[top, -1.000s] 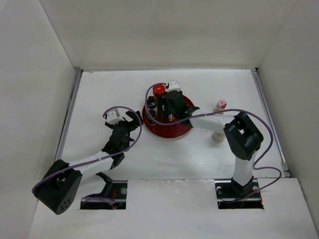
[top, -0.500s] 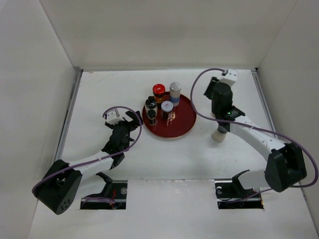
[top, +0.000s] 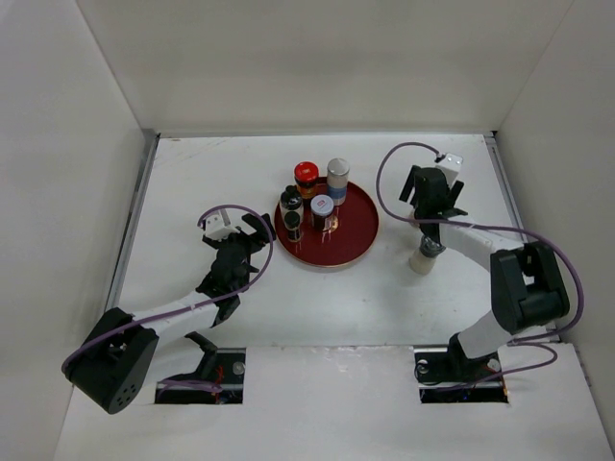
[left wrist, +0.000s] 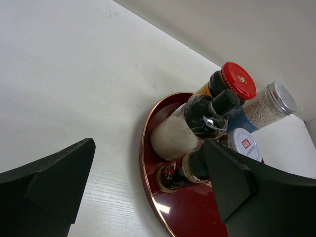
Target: Organize the condiment bottles
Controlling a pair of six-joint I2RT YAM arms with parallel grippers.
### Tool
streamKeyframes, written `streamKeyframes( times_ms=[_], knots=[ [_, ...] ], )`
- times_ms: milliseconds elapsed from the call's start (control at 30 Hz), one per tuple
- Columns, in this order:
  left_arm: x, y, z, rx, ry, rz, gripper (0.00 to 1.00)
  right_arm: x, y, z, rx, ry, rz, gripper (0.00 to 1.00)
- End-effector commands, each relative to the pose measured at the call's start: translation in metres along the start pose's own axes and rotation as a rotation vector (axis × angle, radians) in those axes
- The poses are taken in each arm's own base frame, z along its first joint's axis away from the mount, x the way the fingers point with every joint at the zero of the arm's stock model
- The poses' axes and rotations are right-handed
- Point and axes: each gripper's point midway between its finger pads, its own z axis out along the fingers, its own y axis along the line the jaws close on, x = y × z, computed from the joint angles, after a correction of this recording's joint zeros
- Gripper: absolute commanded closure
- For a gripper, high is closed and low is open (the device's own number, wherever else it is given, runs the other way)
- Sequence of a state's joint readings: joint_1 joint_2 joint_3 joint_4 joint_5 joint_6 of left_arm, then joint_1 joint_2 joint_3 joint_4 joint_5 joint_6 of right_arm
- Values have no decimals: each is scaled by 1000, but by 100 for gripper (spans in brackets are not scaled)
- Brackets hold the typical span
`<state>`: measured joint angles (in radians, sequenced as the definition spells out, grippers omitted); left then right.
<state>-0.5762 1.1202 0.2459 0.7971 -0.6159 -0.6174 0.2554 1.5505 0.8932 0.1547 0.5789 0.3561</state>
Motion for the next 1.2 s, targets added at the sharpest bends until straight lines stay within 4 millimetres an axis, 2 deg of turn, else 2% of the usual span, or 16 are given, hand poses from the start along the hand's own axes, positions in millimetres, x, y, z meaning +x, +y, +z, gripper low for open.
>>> streamKeyframes(
  times_ms=[0,100,133,200,267,300,367,433,500,600,667,833,967,1167],
  knots=[
    [-8,-9,0,34,-27,-41,7,3,4,2,-12,22,53,11],
    [-7,-9,0,33,-25,-39,7,10,2,1,-8,35,58,18],
    [-7,-9,0,33,-24,-38,7,10,1,1,-3,36,57,23],
    [-7,-10,1,36,-23,-41,7,8,-2,2,3,33,63,39],
    [-9,-10,0,39,-27,-44,7,-4,-2,-2,4,2,80,51],
    [-9,-10,-1,39,-27,-44,7,-16,-5,-6,16,-34,93,53],
    [-9,-10,0,38,-29,-45,7,-38,3,-21,2,-103,93,54],
    [-9,-9,0,36,-28,-43,7,-55,22,-38,-60,-147,71,55],
    [-8,-8,0,33,-25,-41,7,-59,46,-54,-132,-152,56,55],
    [-7,-9,1,33,-23,-40,7,-50,95,-74,-280,-131,33,53],
    [-7,-8,1,32,-22,-39,7,-41,123,-80,-347,-116,16,52],
    [-7,-9,1,33,-23,-40,7,-25,172,-78,-419,-85,-17,50],
    [-7,-9,1,34,-23,-40,7,-15,189,-68,-422,-68,-48,48],
    [-6,-8,1,31,-21,-40,7,7,188,-54,-401,-32,-68,46]
  ],
)
